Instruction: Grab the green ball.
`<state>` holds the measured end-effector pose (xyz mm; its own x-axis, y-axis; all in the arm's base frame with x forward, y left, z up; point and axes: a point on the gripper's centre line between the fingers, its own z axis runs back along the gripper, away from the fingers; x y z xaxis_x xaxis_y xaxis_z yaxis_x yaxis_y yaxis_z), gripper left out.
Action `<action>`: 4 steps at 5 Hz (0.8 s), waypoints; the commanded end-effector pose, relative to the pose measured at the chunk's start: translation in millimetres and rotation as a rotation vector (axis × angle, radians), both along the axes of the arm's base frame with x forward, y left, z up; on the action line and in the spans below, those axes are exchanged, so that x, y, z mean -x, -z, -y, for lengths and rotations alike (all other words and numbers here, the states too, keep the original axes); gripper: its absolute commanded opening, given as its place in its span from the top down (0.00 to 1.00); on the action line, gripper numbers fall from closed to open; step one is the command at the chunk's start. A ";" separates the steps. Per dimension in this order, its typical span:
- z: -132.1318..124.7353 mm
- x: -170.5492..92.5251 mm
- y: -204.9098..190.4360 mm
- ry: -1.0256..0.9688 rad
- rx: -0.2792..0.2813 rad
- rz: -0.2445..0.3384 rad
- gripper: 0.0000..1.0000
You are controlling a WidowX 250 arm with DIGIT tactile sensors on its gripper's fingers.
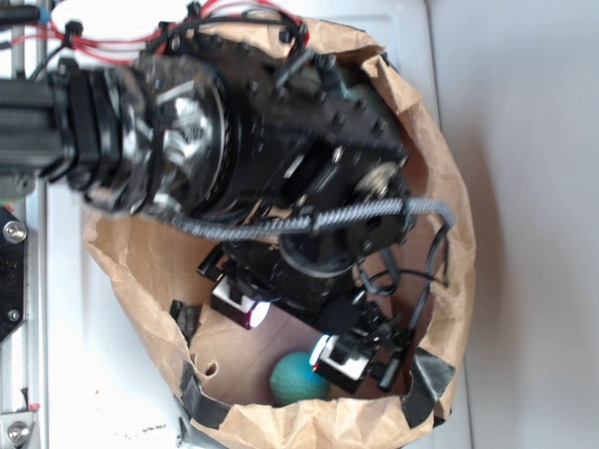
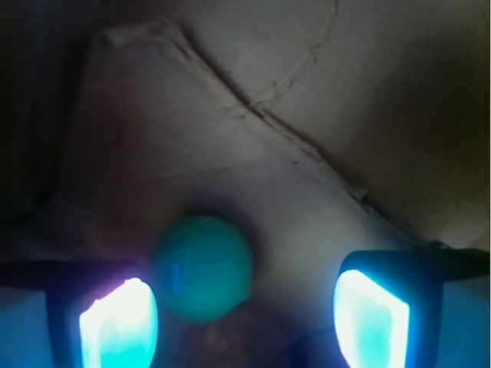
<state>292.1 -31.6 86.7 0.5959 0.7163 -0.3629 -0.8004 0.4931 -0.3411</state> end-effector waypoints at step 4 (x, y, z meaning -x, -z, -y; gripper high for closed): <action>40.0 28.2 16.8 0.091 0.047 0.050 0.00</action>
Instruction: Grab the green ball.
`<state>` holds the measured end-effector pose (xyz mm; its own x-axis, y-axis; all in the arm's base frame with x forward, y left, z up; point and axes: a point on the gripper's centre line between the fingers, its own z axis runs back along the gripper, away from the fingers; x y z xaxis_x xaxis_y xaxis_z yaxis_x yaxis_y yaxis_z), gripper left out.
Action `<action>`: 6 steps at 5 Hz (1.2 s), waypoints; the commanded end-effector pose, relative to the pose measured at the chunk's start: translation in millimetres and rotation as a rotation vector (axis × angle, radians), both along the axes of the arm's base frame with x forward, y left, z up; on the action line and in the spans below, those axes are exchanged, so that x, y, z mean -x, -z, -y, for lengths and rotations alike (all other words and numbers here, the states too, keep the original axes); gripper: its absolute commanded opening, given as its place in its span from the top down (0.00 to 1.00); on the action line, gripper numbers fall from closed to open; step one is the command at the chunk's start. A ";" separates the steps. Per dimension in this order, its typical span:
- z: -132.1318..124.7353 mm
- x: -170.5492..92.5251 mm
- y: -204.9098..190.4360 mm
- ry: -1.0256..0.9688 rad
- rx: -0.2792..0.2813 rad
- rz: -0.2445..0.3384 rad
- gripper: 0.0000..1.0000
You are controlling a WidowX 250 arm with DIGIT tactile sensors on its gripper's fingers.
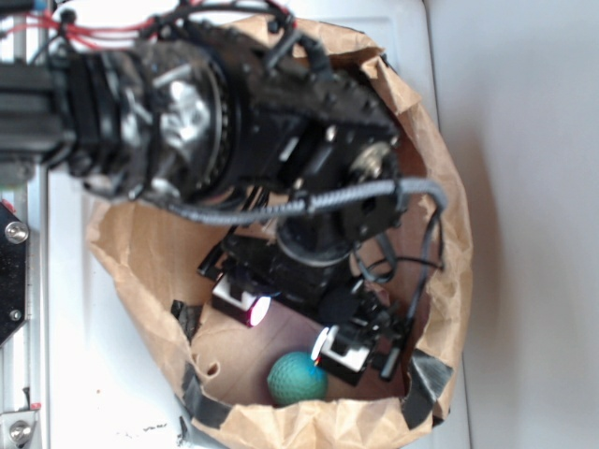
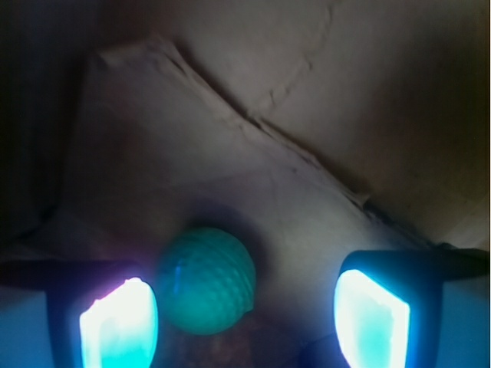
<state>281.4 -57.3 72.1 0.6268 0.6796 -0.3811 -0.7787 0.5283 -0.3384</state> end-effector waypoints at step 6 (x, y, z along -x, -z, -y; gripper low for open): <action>33.4 -26.0 9.0 0.022 -0.014 0.210 0.00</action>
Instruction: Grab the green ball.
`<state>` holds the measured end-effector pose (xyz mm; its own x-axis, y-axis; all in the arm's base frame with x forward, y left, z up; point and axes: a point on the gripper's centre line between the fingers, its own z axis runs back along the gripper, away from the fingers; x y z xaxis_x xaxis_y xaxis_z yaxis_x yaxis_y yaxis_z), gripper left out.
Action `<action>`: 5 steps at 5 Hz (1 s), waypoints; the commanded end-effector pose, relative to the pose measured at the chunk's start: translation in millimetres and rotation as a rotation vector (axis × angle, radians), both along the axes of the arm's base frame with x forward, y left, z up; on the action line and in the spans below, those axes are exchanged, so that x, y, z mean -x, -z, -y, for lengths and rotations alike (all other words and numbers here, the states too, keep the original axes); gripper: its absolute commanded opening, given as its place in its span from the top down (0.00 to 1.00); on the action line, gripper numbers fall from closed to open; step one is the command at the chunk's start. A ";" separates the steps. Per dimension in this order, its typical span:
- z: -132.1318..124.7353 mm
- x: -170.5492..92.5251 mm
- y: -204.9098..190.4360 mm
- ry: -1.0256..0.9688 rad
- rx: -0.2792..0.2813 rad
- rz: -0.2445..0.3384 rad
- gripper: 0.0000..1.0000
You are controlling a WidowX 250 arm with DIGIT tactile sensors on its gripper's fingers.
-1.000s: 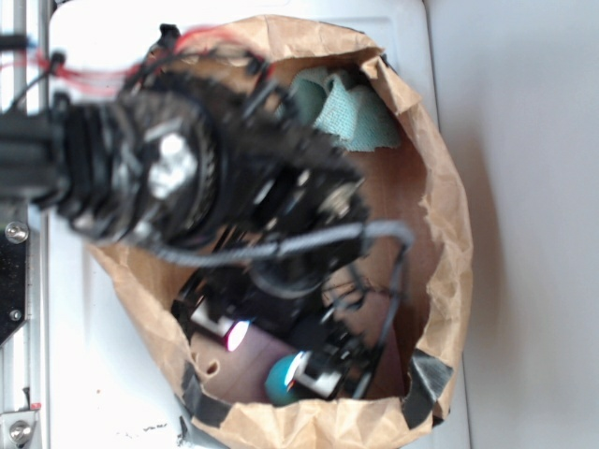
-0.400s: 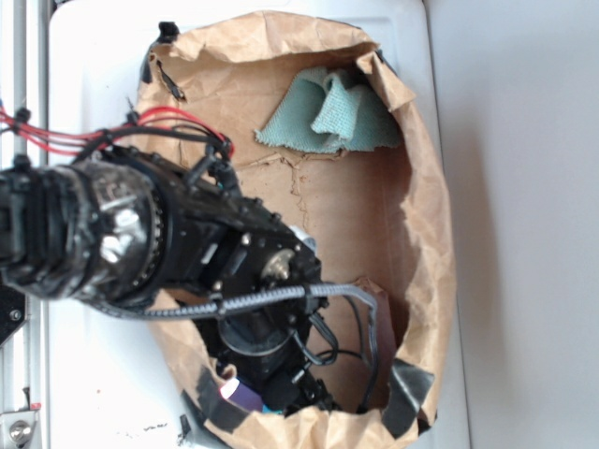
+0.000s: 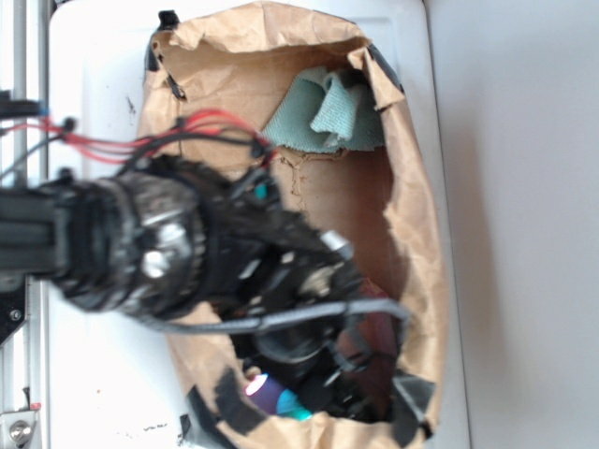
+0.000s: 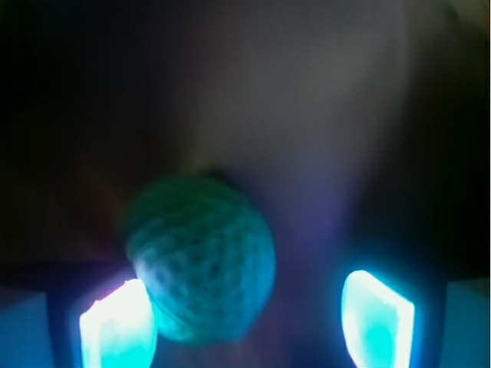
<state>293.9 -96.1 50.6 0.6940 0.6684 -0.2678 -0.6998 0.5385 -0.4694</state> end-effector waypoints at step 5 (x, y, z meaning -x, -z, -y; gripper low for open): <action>-35.0 -26.2 -22.6 -0.060 -0.063 0.005 1.00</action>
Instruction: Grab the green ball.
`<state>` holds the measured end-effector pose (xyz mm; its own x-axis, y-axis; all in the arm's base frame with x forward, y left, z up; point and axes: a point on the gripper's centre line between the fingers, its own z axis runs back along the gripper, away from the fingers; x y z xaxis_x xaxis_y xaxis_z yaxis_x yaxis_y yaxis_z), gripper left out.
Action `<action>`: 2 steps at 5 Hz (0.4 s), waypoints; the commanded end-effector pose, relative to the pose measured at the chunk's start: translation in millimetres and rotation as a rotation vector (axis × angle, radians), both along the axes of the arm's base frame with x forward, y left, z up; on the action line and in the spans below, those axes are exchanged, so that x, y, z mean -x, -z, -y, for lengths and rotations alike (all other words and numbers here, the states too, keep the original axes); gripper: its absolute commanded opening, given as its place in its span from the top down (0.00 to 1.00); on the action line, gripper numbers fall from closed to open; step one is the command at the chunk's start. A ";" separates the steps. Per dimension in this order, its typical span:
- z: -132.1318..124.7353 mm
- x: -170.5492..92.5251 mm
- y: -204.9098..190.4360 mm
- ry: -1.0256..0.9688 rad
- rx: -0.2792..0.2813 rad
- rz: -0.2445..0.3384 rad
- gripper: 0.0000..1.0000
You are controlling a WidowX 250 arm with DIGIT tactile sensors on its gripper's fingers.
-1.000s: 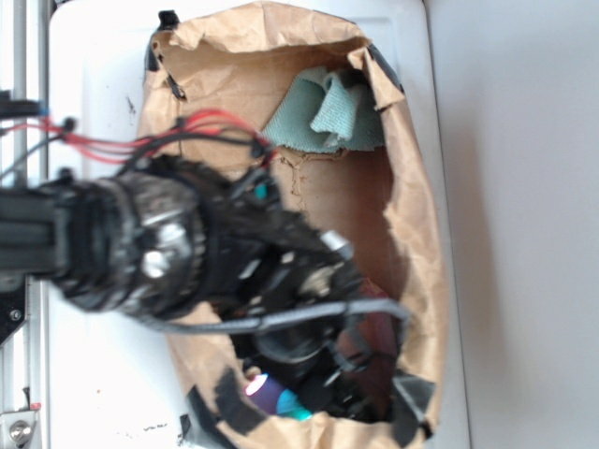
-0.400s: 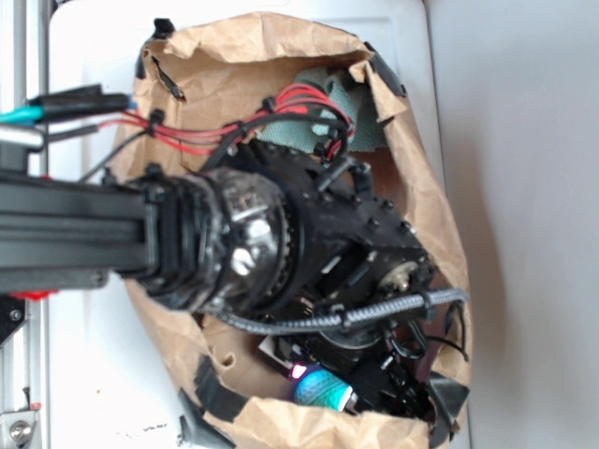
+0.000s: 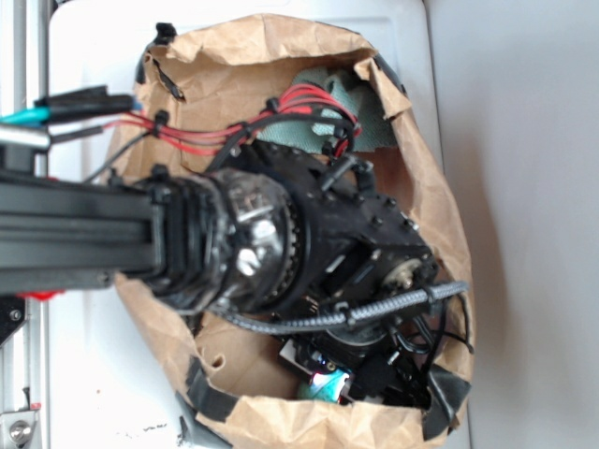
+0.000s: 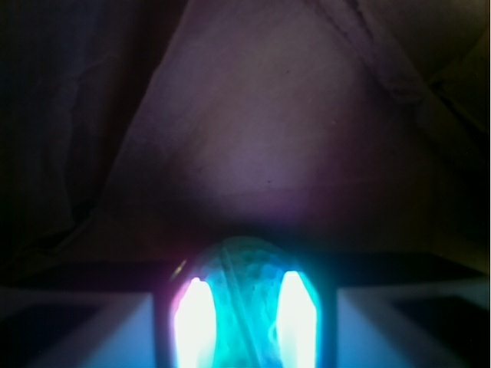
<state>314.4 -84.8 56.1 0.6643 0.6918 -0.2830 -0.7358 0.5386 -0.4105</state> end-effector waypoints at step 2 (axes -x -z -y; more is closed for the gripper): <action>-69.5 6.9 -72.9 -0.073 -0.142 0.135 1.00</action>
